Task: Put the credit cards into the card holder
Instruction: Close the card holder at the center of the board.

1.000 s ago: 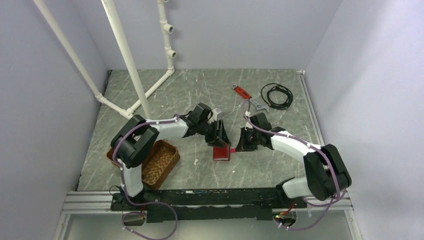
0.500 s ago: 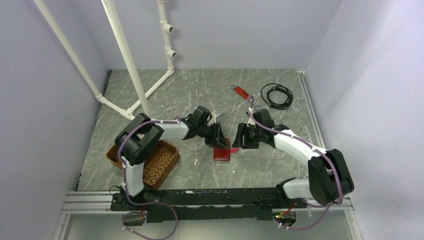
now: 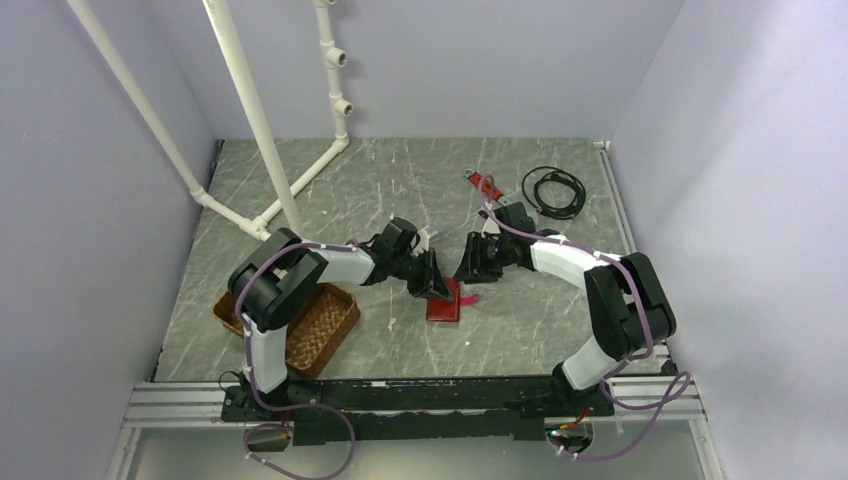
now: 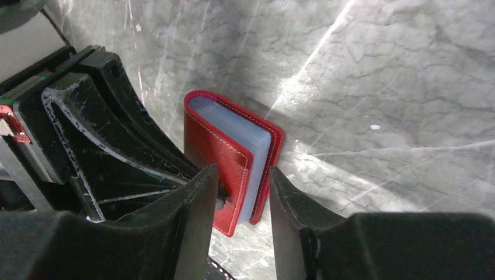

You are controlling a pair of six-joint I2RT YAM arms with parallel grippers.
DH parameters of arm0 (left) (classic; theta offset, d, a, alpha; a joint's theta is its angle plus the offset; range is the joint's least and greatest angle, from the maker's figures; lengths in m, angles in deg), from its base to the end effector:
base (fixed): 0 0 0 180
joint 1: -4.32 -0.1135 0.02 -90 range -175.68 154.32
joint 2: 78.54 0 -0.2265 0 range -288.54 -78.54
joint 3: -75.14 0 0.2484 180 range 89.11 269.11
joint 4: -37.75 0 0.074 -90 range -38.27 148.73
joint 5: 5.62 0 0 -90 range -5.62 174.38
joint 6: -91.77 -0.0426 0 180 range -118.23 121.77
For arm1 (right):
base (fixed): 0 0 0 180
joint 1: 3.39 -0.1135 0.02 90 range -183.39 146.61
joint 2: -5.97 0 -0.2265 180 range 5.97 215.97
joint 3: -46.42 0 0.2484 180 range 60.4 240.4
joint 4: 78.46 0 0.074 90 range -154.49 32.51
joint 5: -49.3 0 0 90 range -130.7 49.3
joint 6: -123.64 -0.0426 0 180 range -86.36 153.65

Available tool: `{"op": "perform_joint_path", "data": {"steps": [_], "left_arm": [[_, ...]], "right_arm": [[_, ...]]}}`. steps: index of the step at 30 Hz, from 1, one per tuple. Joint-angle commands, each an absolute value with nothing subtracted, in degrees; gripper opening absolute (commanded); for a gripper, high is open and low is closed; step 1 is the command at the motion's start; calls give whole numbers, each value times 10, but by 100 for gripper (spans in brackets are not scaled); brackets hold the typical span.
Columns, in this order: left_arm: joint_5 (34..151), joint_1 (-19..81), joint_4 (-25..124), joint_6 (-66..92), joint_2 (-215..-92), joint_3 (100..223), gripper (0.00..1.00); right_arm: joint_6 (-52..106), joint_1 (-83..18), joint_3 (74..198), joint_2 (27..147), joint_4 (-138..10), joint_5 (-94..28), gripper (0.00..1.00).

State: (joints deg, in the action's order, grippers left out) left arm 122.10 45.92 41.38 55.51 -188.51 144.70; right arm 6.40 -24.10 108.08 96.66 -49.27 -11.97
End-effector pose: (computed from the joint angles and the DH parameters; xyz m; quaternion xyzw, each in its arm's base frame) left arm 0.2548 -0.2611 0.0905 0.0334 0.8797 -0.4735 0.0288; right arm 0.2720 0.1247 0.1248 -0.0148 0.9341 0.3258 0.1454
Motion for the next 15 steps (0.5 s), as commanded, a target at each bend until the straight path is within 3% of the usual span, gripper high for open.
{"op": "perform_joint_path", "data": {"steps": [1,7,8,9,11,13,15], "left_arm": [[1190,462,451,532,-1897,1454,4],[1202,462,450,534,-1907,1478,6],[1209,461,454,533,-1907,1483,10],[1213,459,462,529,-1904,1487,24],[1212,453,470,524,-1883,1482,42],[1210,443,480,518,-1857,1473,50],[1211,434,500,507,-1837,1471,52]], "right_arm": [[64,-251,1071,968,-535,-95,36],[52,-251,1058,999,-574,-89,12],[49,-251,1057,1002,-576,-97,7],[48,-250,1056,1003,-576,-110,1],[56,-250,1059,1007,-565,-142,0],[69,-250,1062,1013,-562,-153,0],[74,-250,1064,1019,-561,-160,0]]}}
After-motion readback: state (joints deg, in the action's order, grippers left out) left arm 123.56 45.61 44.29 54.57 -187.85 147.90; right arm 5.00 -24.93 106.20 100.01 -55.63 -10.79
